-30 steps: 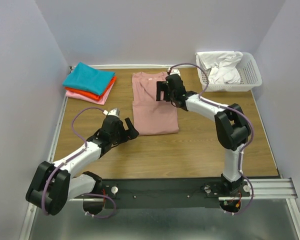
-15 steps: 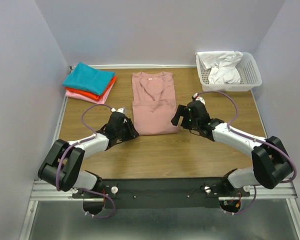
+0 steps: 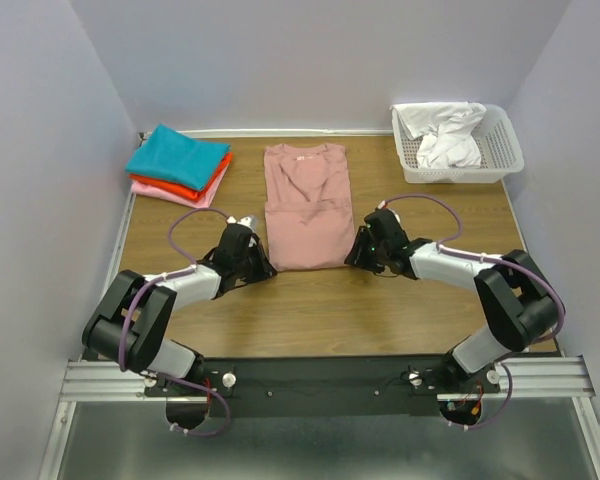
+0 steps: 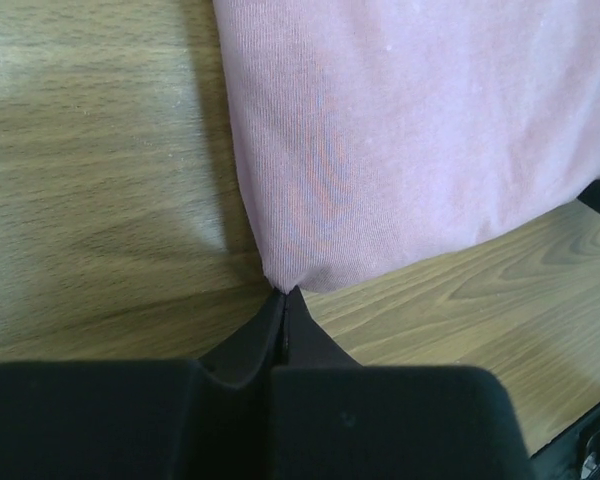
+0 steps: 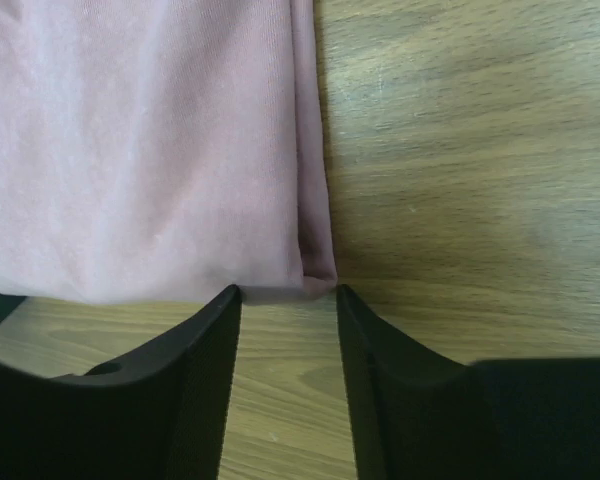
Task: Fold and stack the t-shirts
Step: Fold the tshirt
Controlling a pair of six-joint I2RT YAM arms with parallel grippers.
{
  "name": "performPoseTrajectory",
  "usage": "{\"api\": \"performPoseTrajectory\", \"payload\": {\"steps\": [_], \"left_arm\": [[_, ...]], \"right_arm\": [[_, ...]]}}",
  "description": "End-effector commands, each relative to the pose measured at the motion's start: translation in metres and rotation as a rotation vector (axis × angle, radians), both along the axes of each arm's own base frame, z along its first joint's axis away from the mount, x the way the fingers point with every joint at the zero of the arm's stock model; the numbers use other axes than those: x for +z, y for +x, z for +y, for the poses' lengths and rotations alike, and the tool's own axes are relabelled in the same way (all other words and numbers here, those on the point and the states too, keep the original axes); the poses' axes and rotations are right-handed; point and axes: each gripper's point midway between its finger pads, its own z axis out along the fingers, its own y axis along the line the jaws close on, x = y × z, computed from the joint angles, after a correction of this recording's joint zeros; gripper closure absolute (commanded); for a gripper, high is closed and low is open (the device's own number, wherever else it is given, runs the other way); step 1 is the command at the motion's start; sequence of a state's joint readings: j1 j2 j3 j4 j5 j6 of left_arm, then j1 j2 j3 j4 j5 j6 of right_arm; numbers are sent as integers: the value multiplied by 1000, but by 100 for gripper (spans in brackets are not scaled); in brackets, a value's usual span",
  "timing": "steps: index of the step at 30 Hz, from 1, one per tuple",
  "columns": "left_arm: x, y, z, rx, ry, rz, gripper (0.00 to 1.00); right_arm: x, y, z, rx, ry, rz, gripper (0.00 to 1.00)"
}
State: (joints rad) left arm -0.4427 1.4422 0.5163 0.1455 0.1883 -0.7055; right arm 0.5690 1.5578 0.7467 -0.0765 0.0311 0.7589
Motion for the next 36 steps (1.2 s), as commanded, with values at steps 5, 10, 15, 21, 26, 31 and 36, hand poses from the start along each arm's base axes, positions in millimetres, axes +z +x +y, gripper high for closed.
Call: {"api": "performPoseTrajectory", "payload": {"steps": [5,10,15,21,26,31,36], "left_arm": [[8,-9,6,-3,10,-47,100],[19,-27,2,-21,-26,-71,100],[26,-64,1,-11,-35,-24,100],[76,-87,-2,-4,-109,-127,100],[136,-87,-3,-28,-220,-291,100],[169,-65,3,44,-200,-395,100],[194,-35,-1,93,-158,-448,100]], "right_arm": [[-12,-17,5,46,23,70,85],[-7,-43,11,142,85,97,100],[-3,-98,12,267,173,152,99],[52,-120,18,344,319,41,100],[104,-121,23,383,405,-90,99],[141,-106,24,367,411,-193,100],[174,-79,27,329,379,-296,100]]}}
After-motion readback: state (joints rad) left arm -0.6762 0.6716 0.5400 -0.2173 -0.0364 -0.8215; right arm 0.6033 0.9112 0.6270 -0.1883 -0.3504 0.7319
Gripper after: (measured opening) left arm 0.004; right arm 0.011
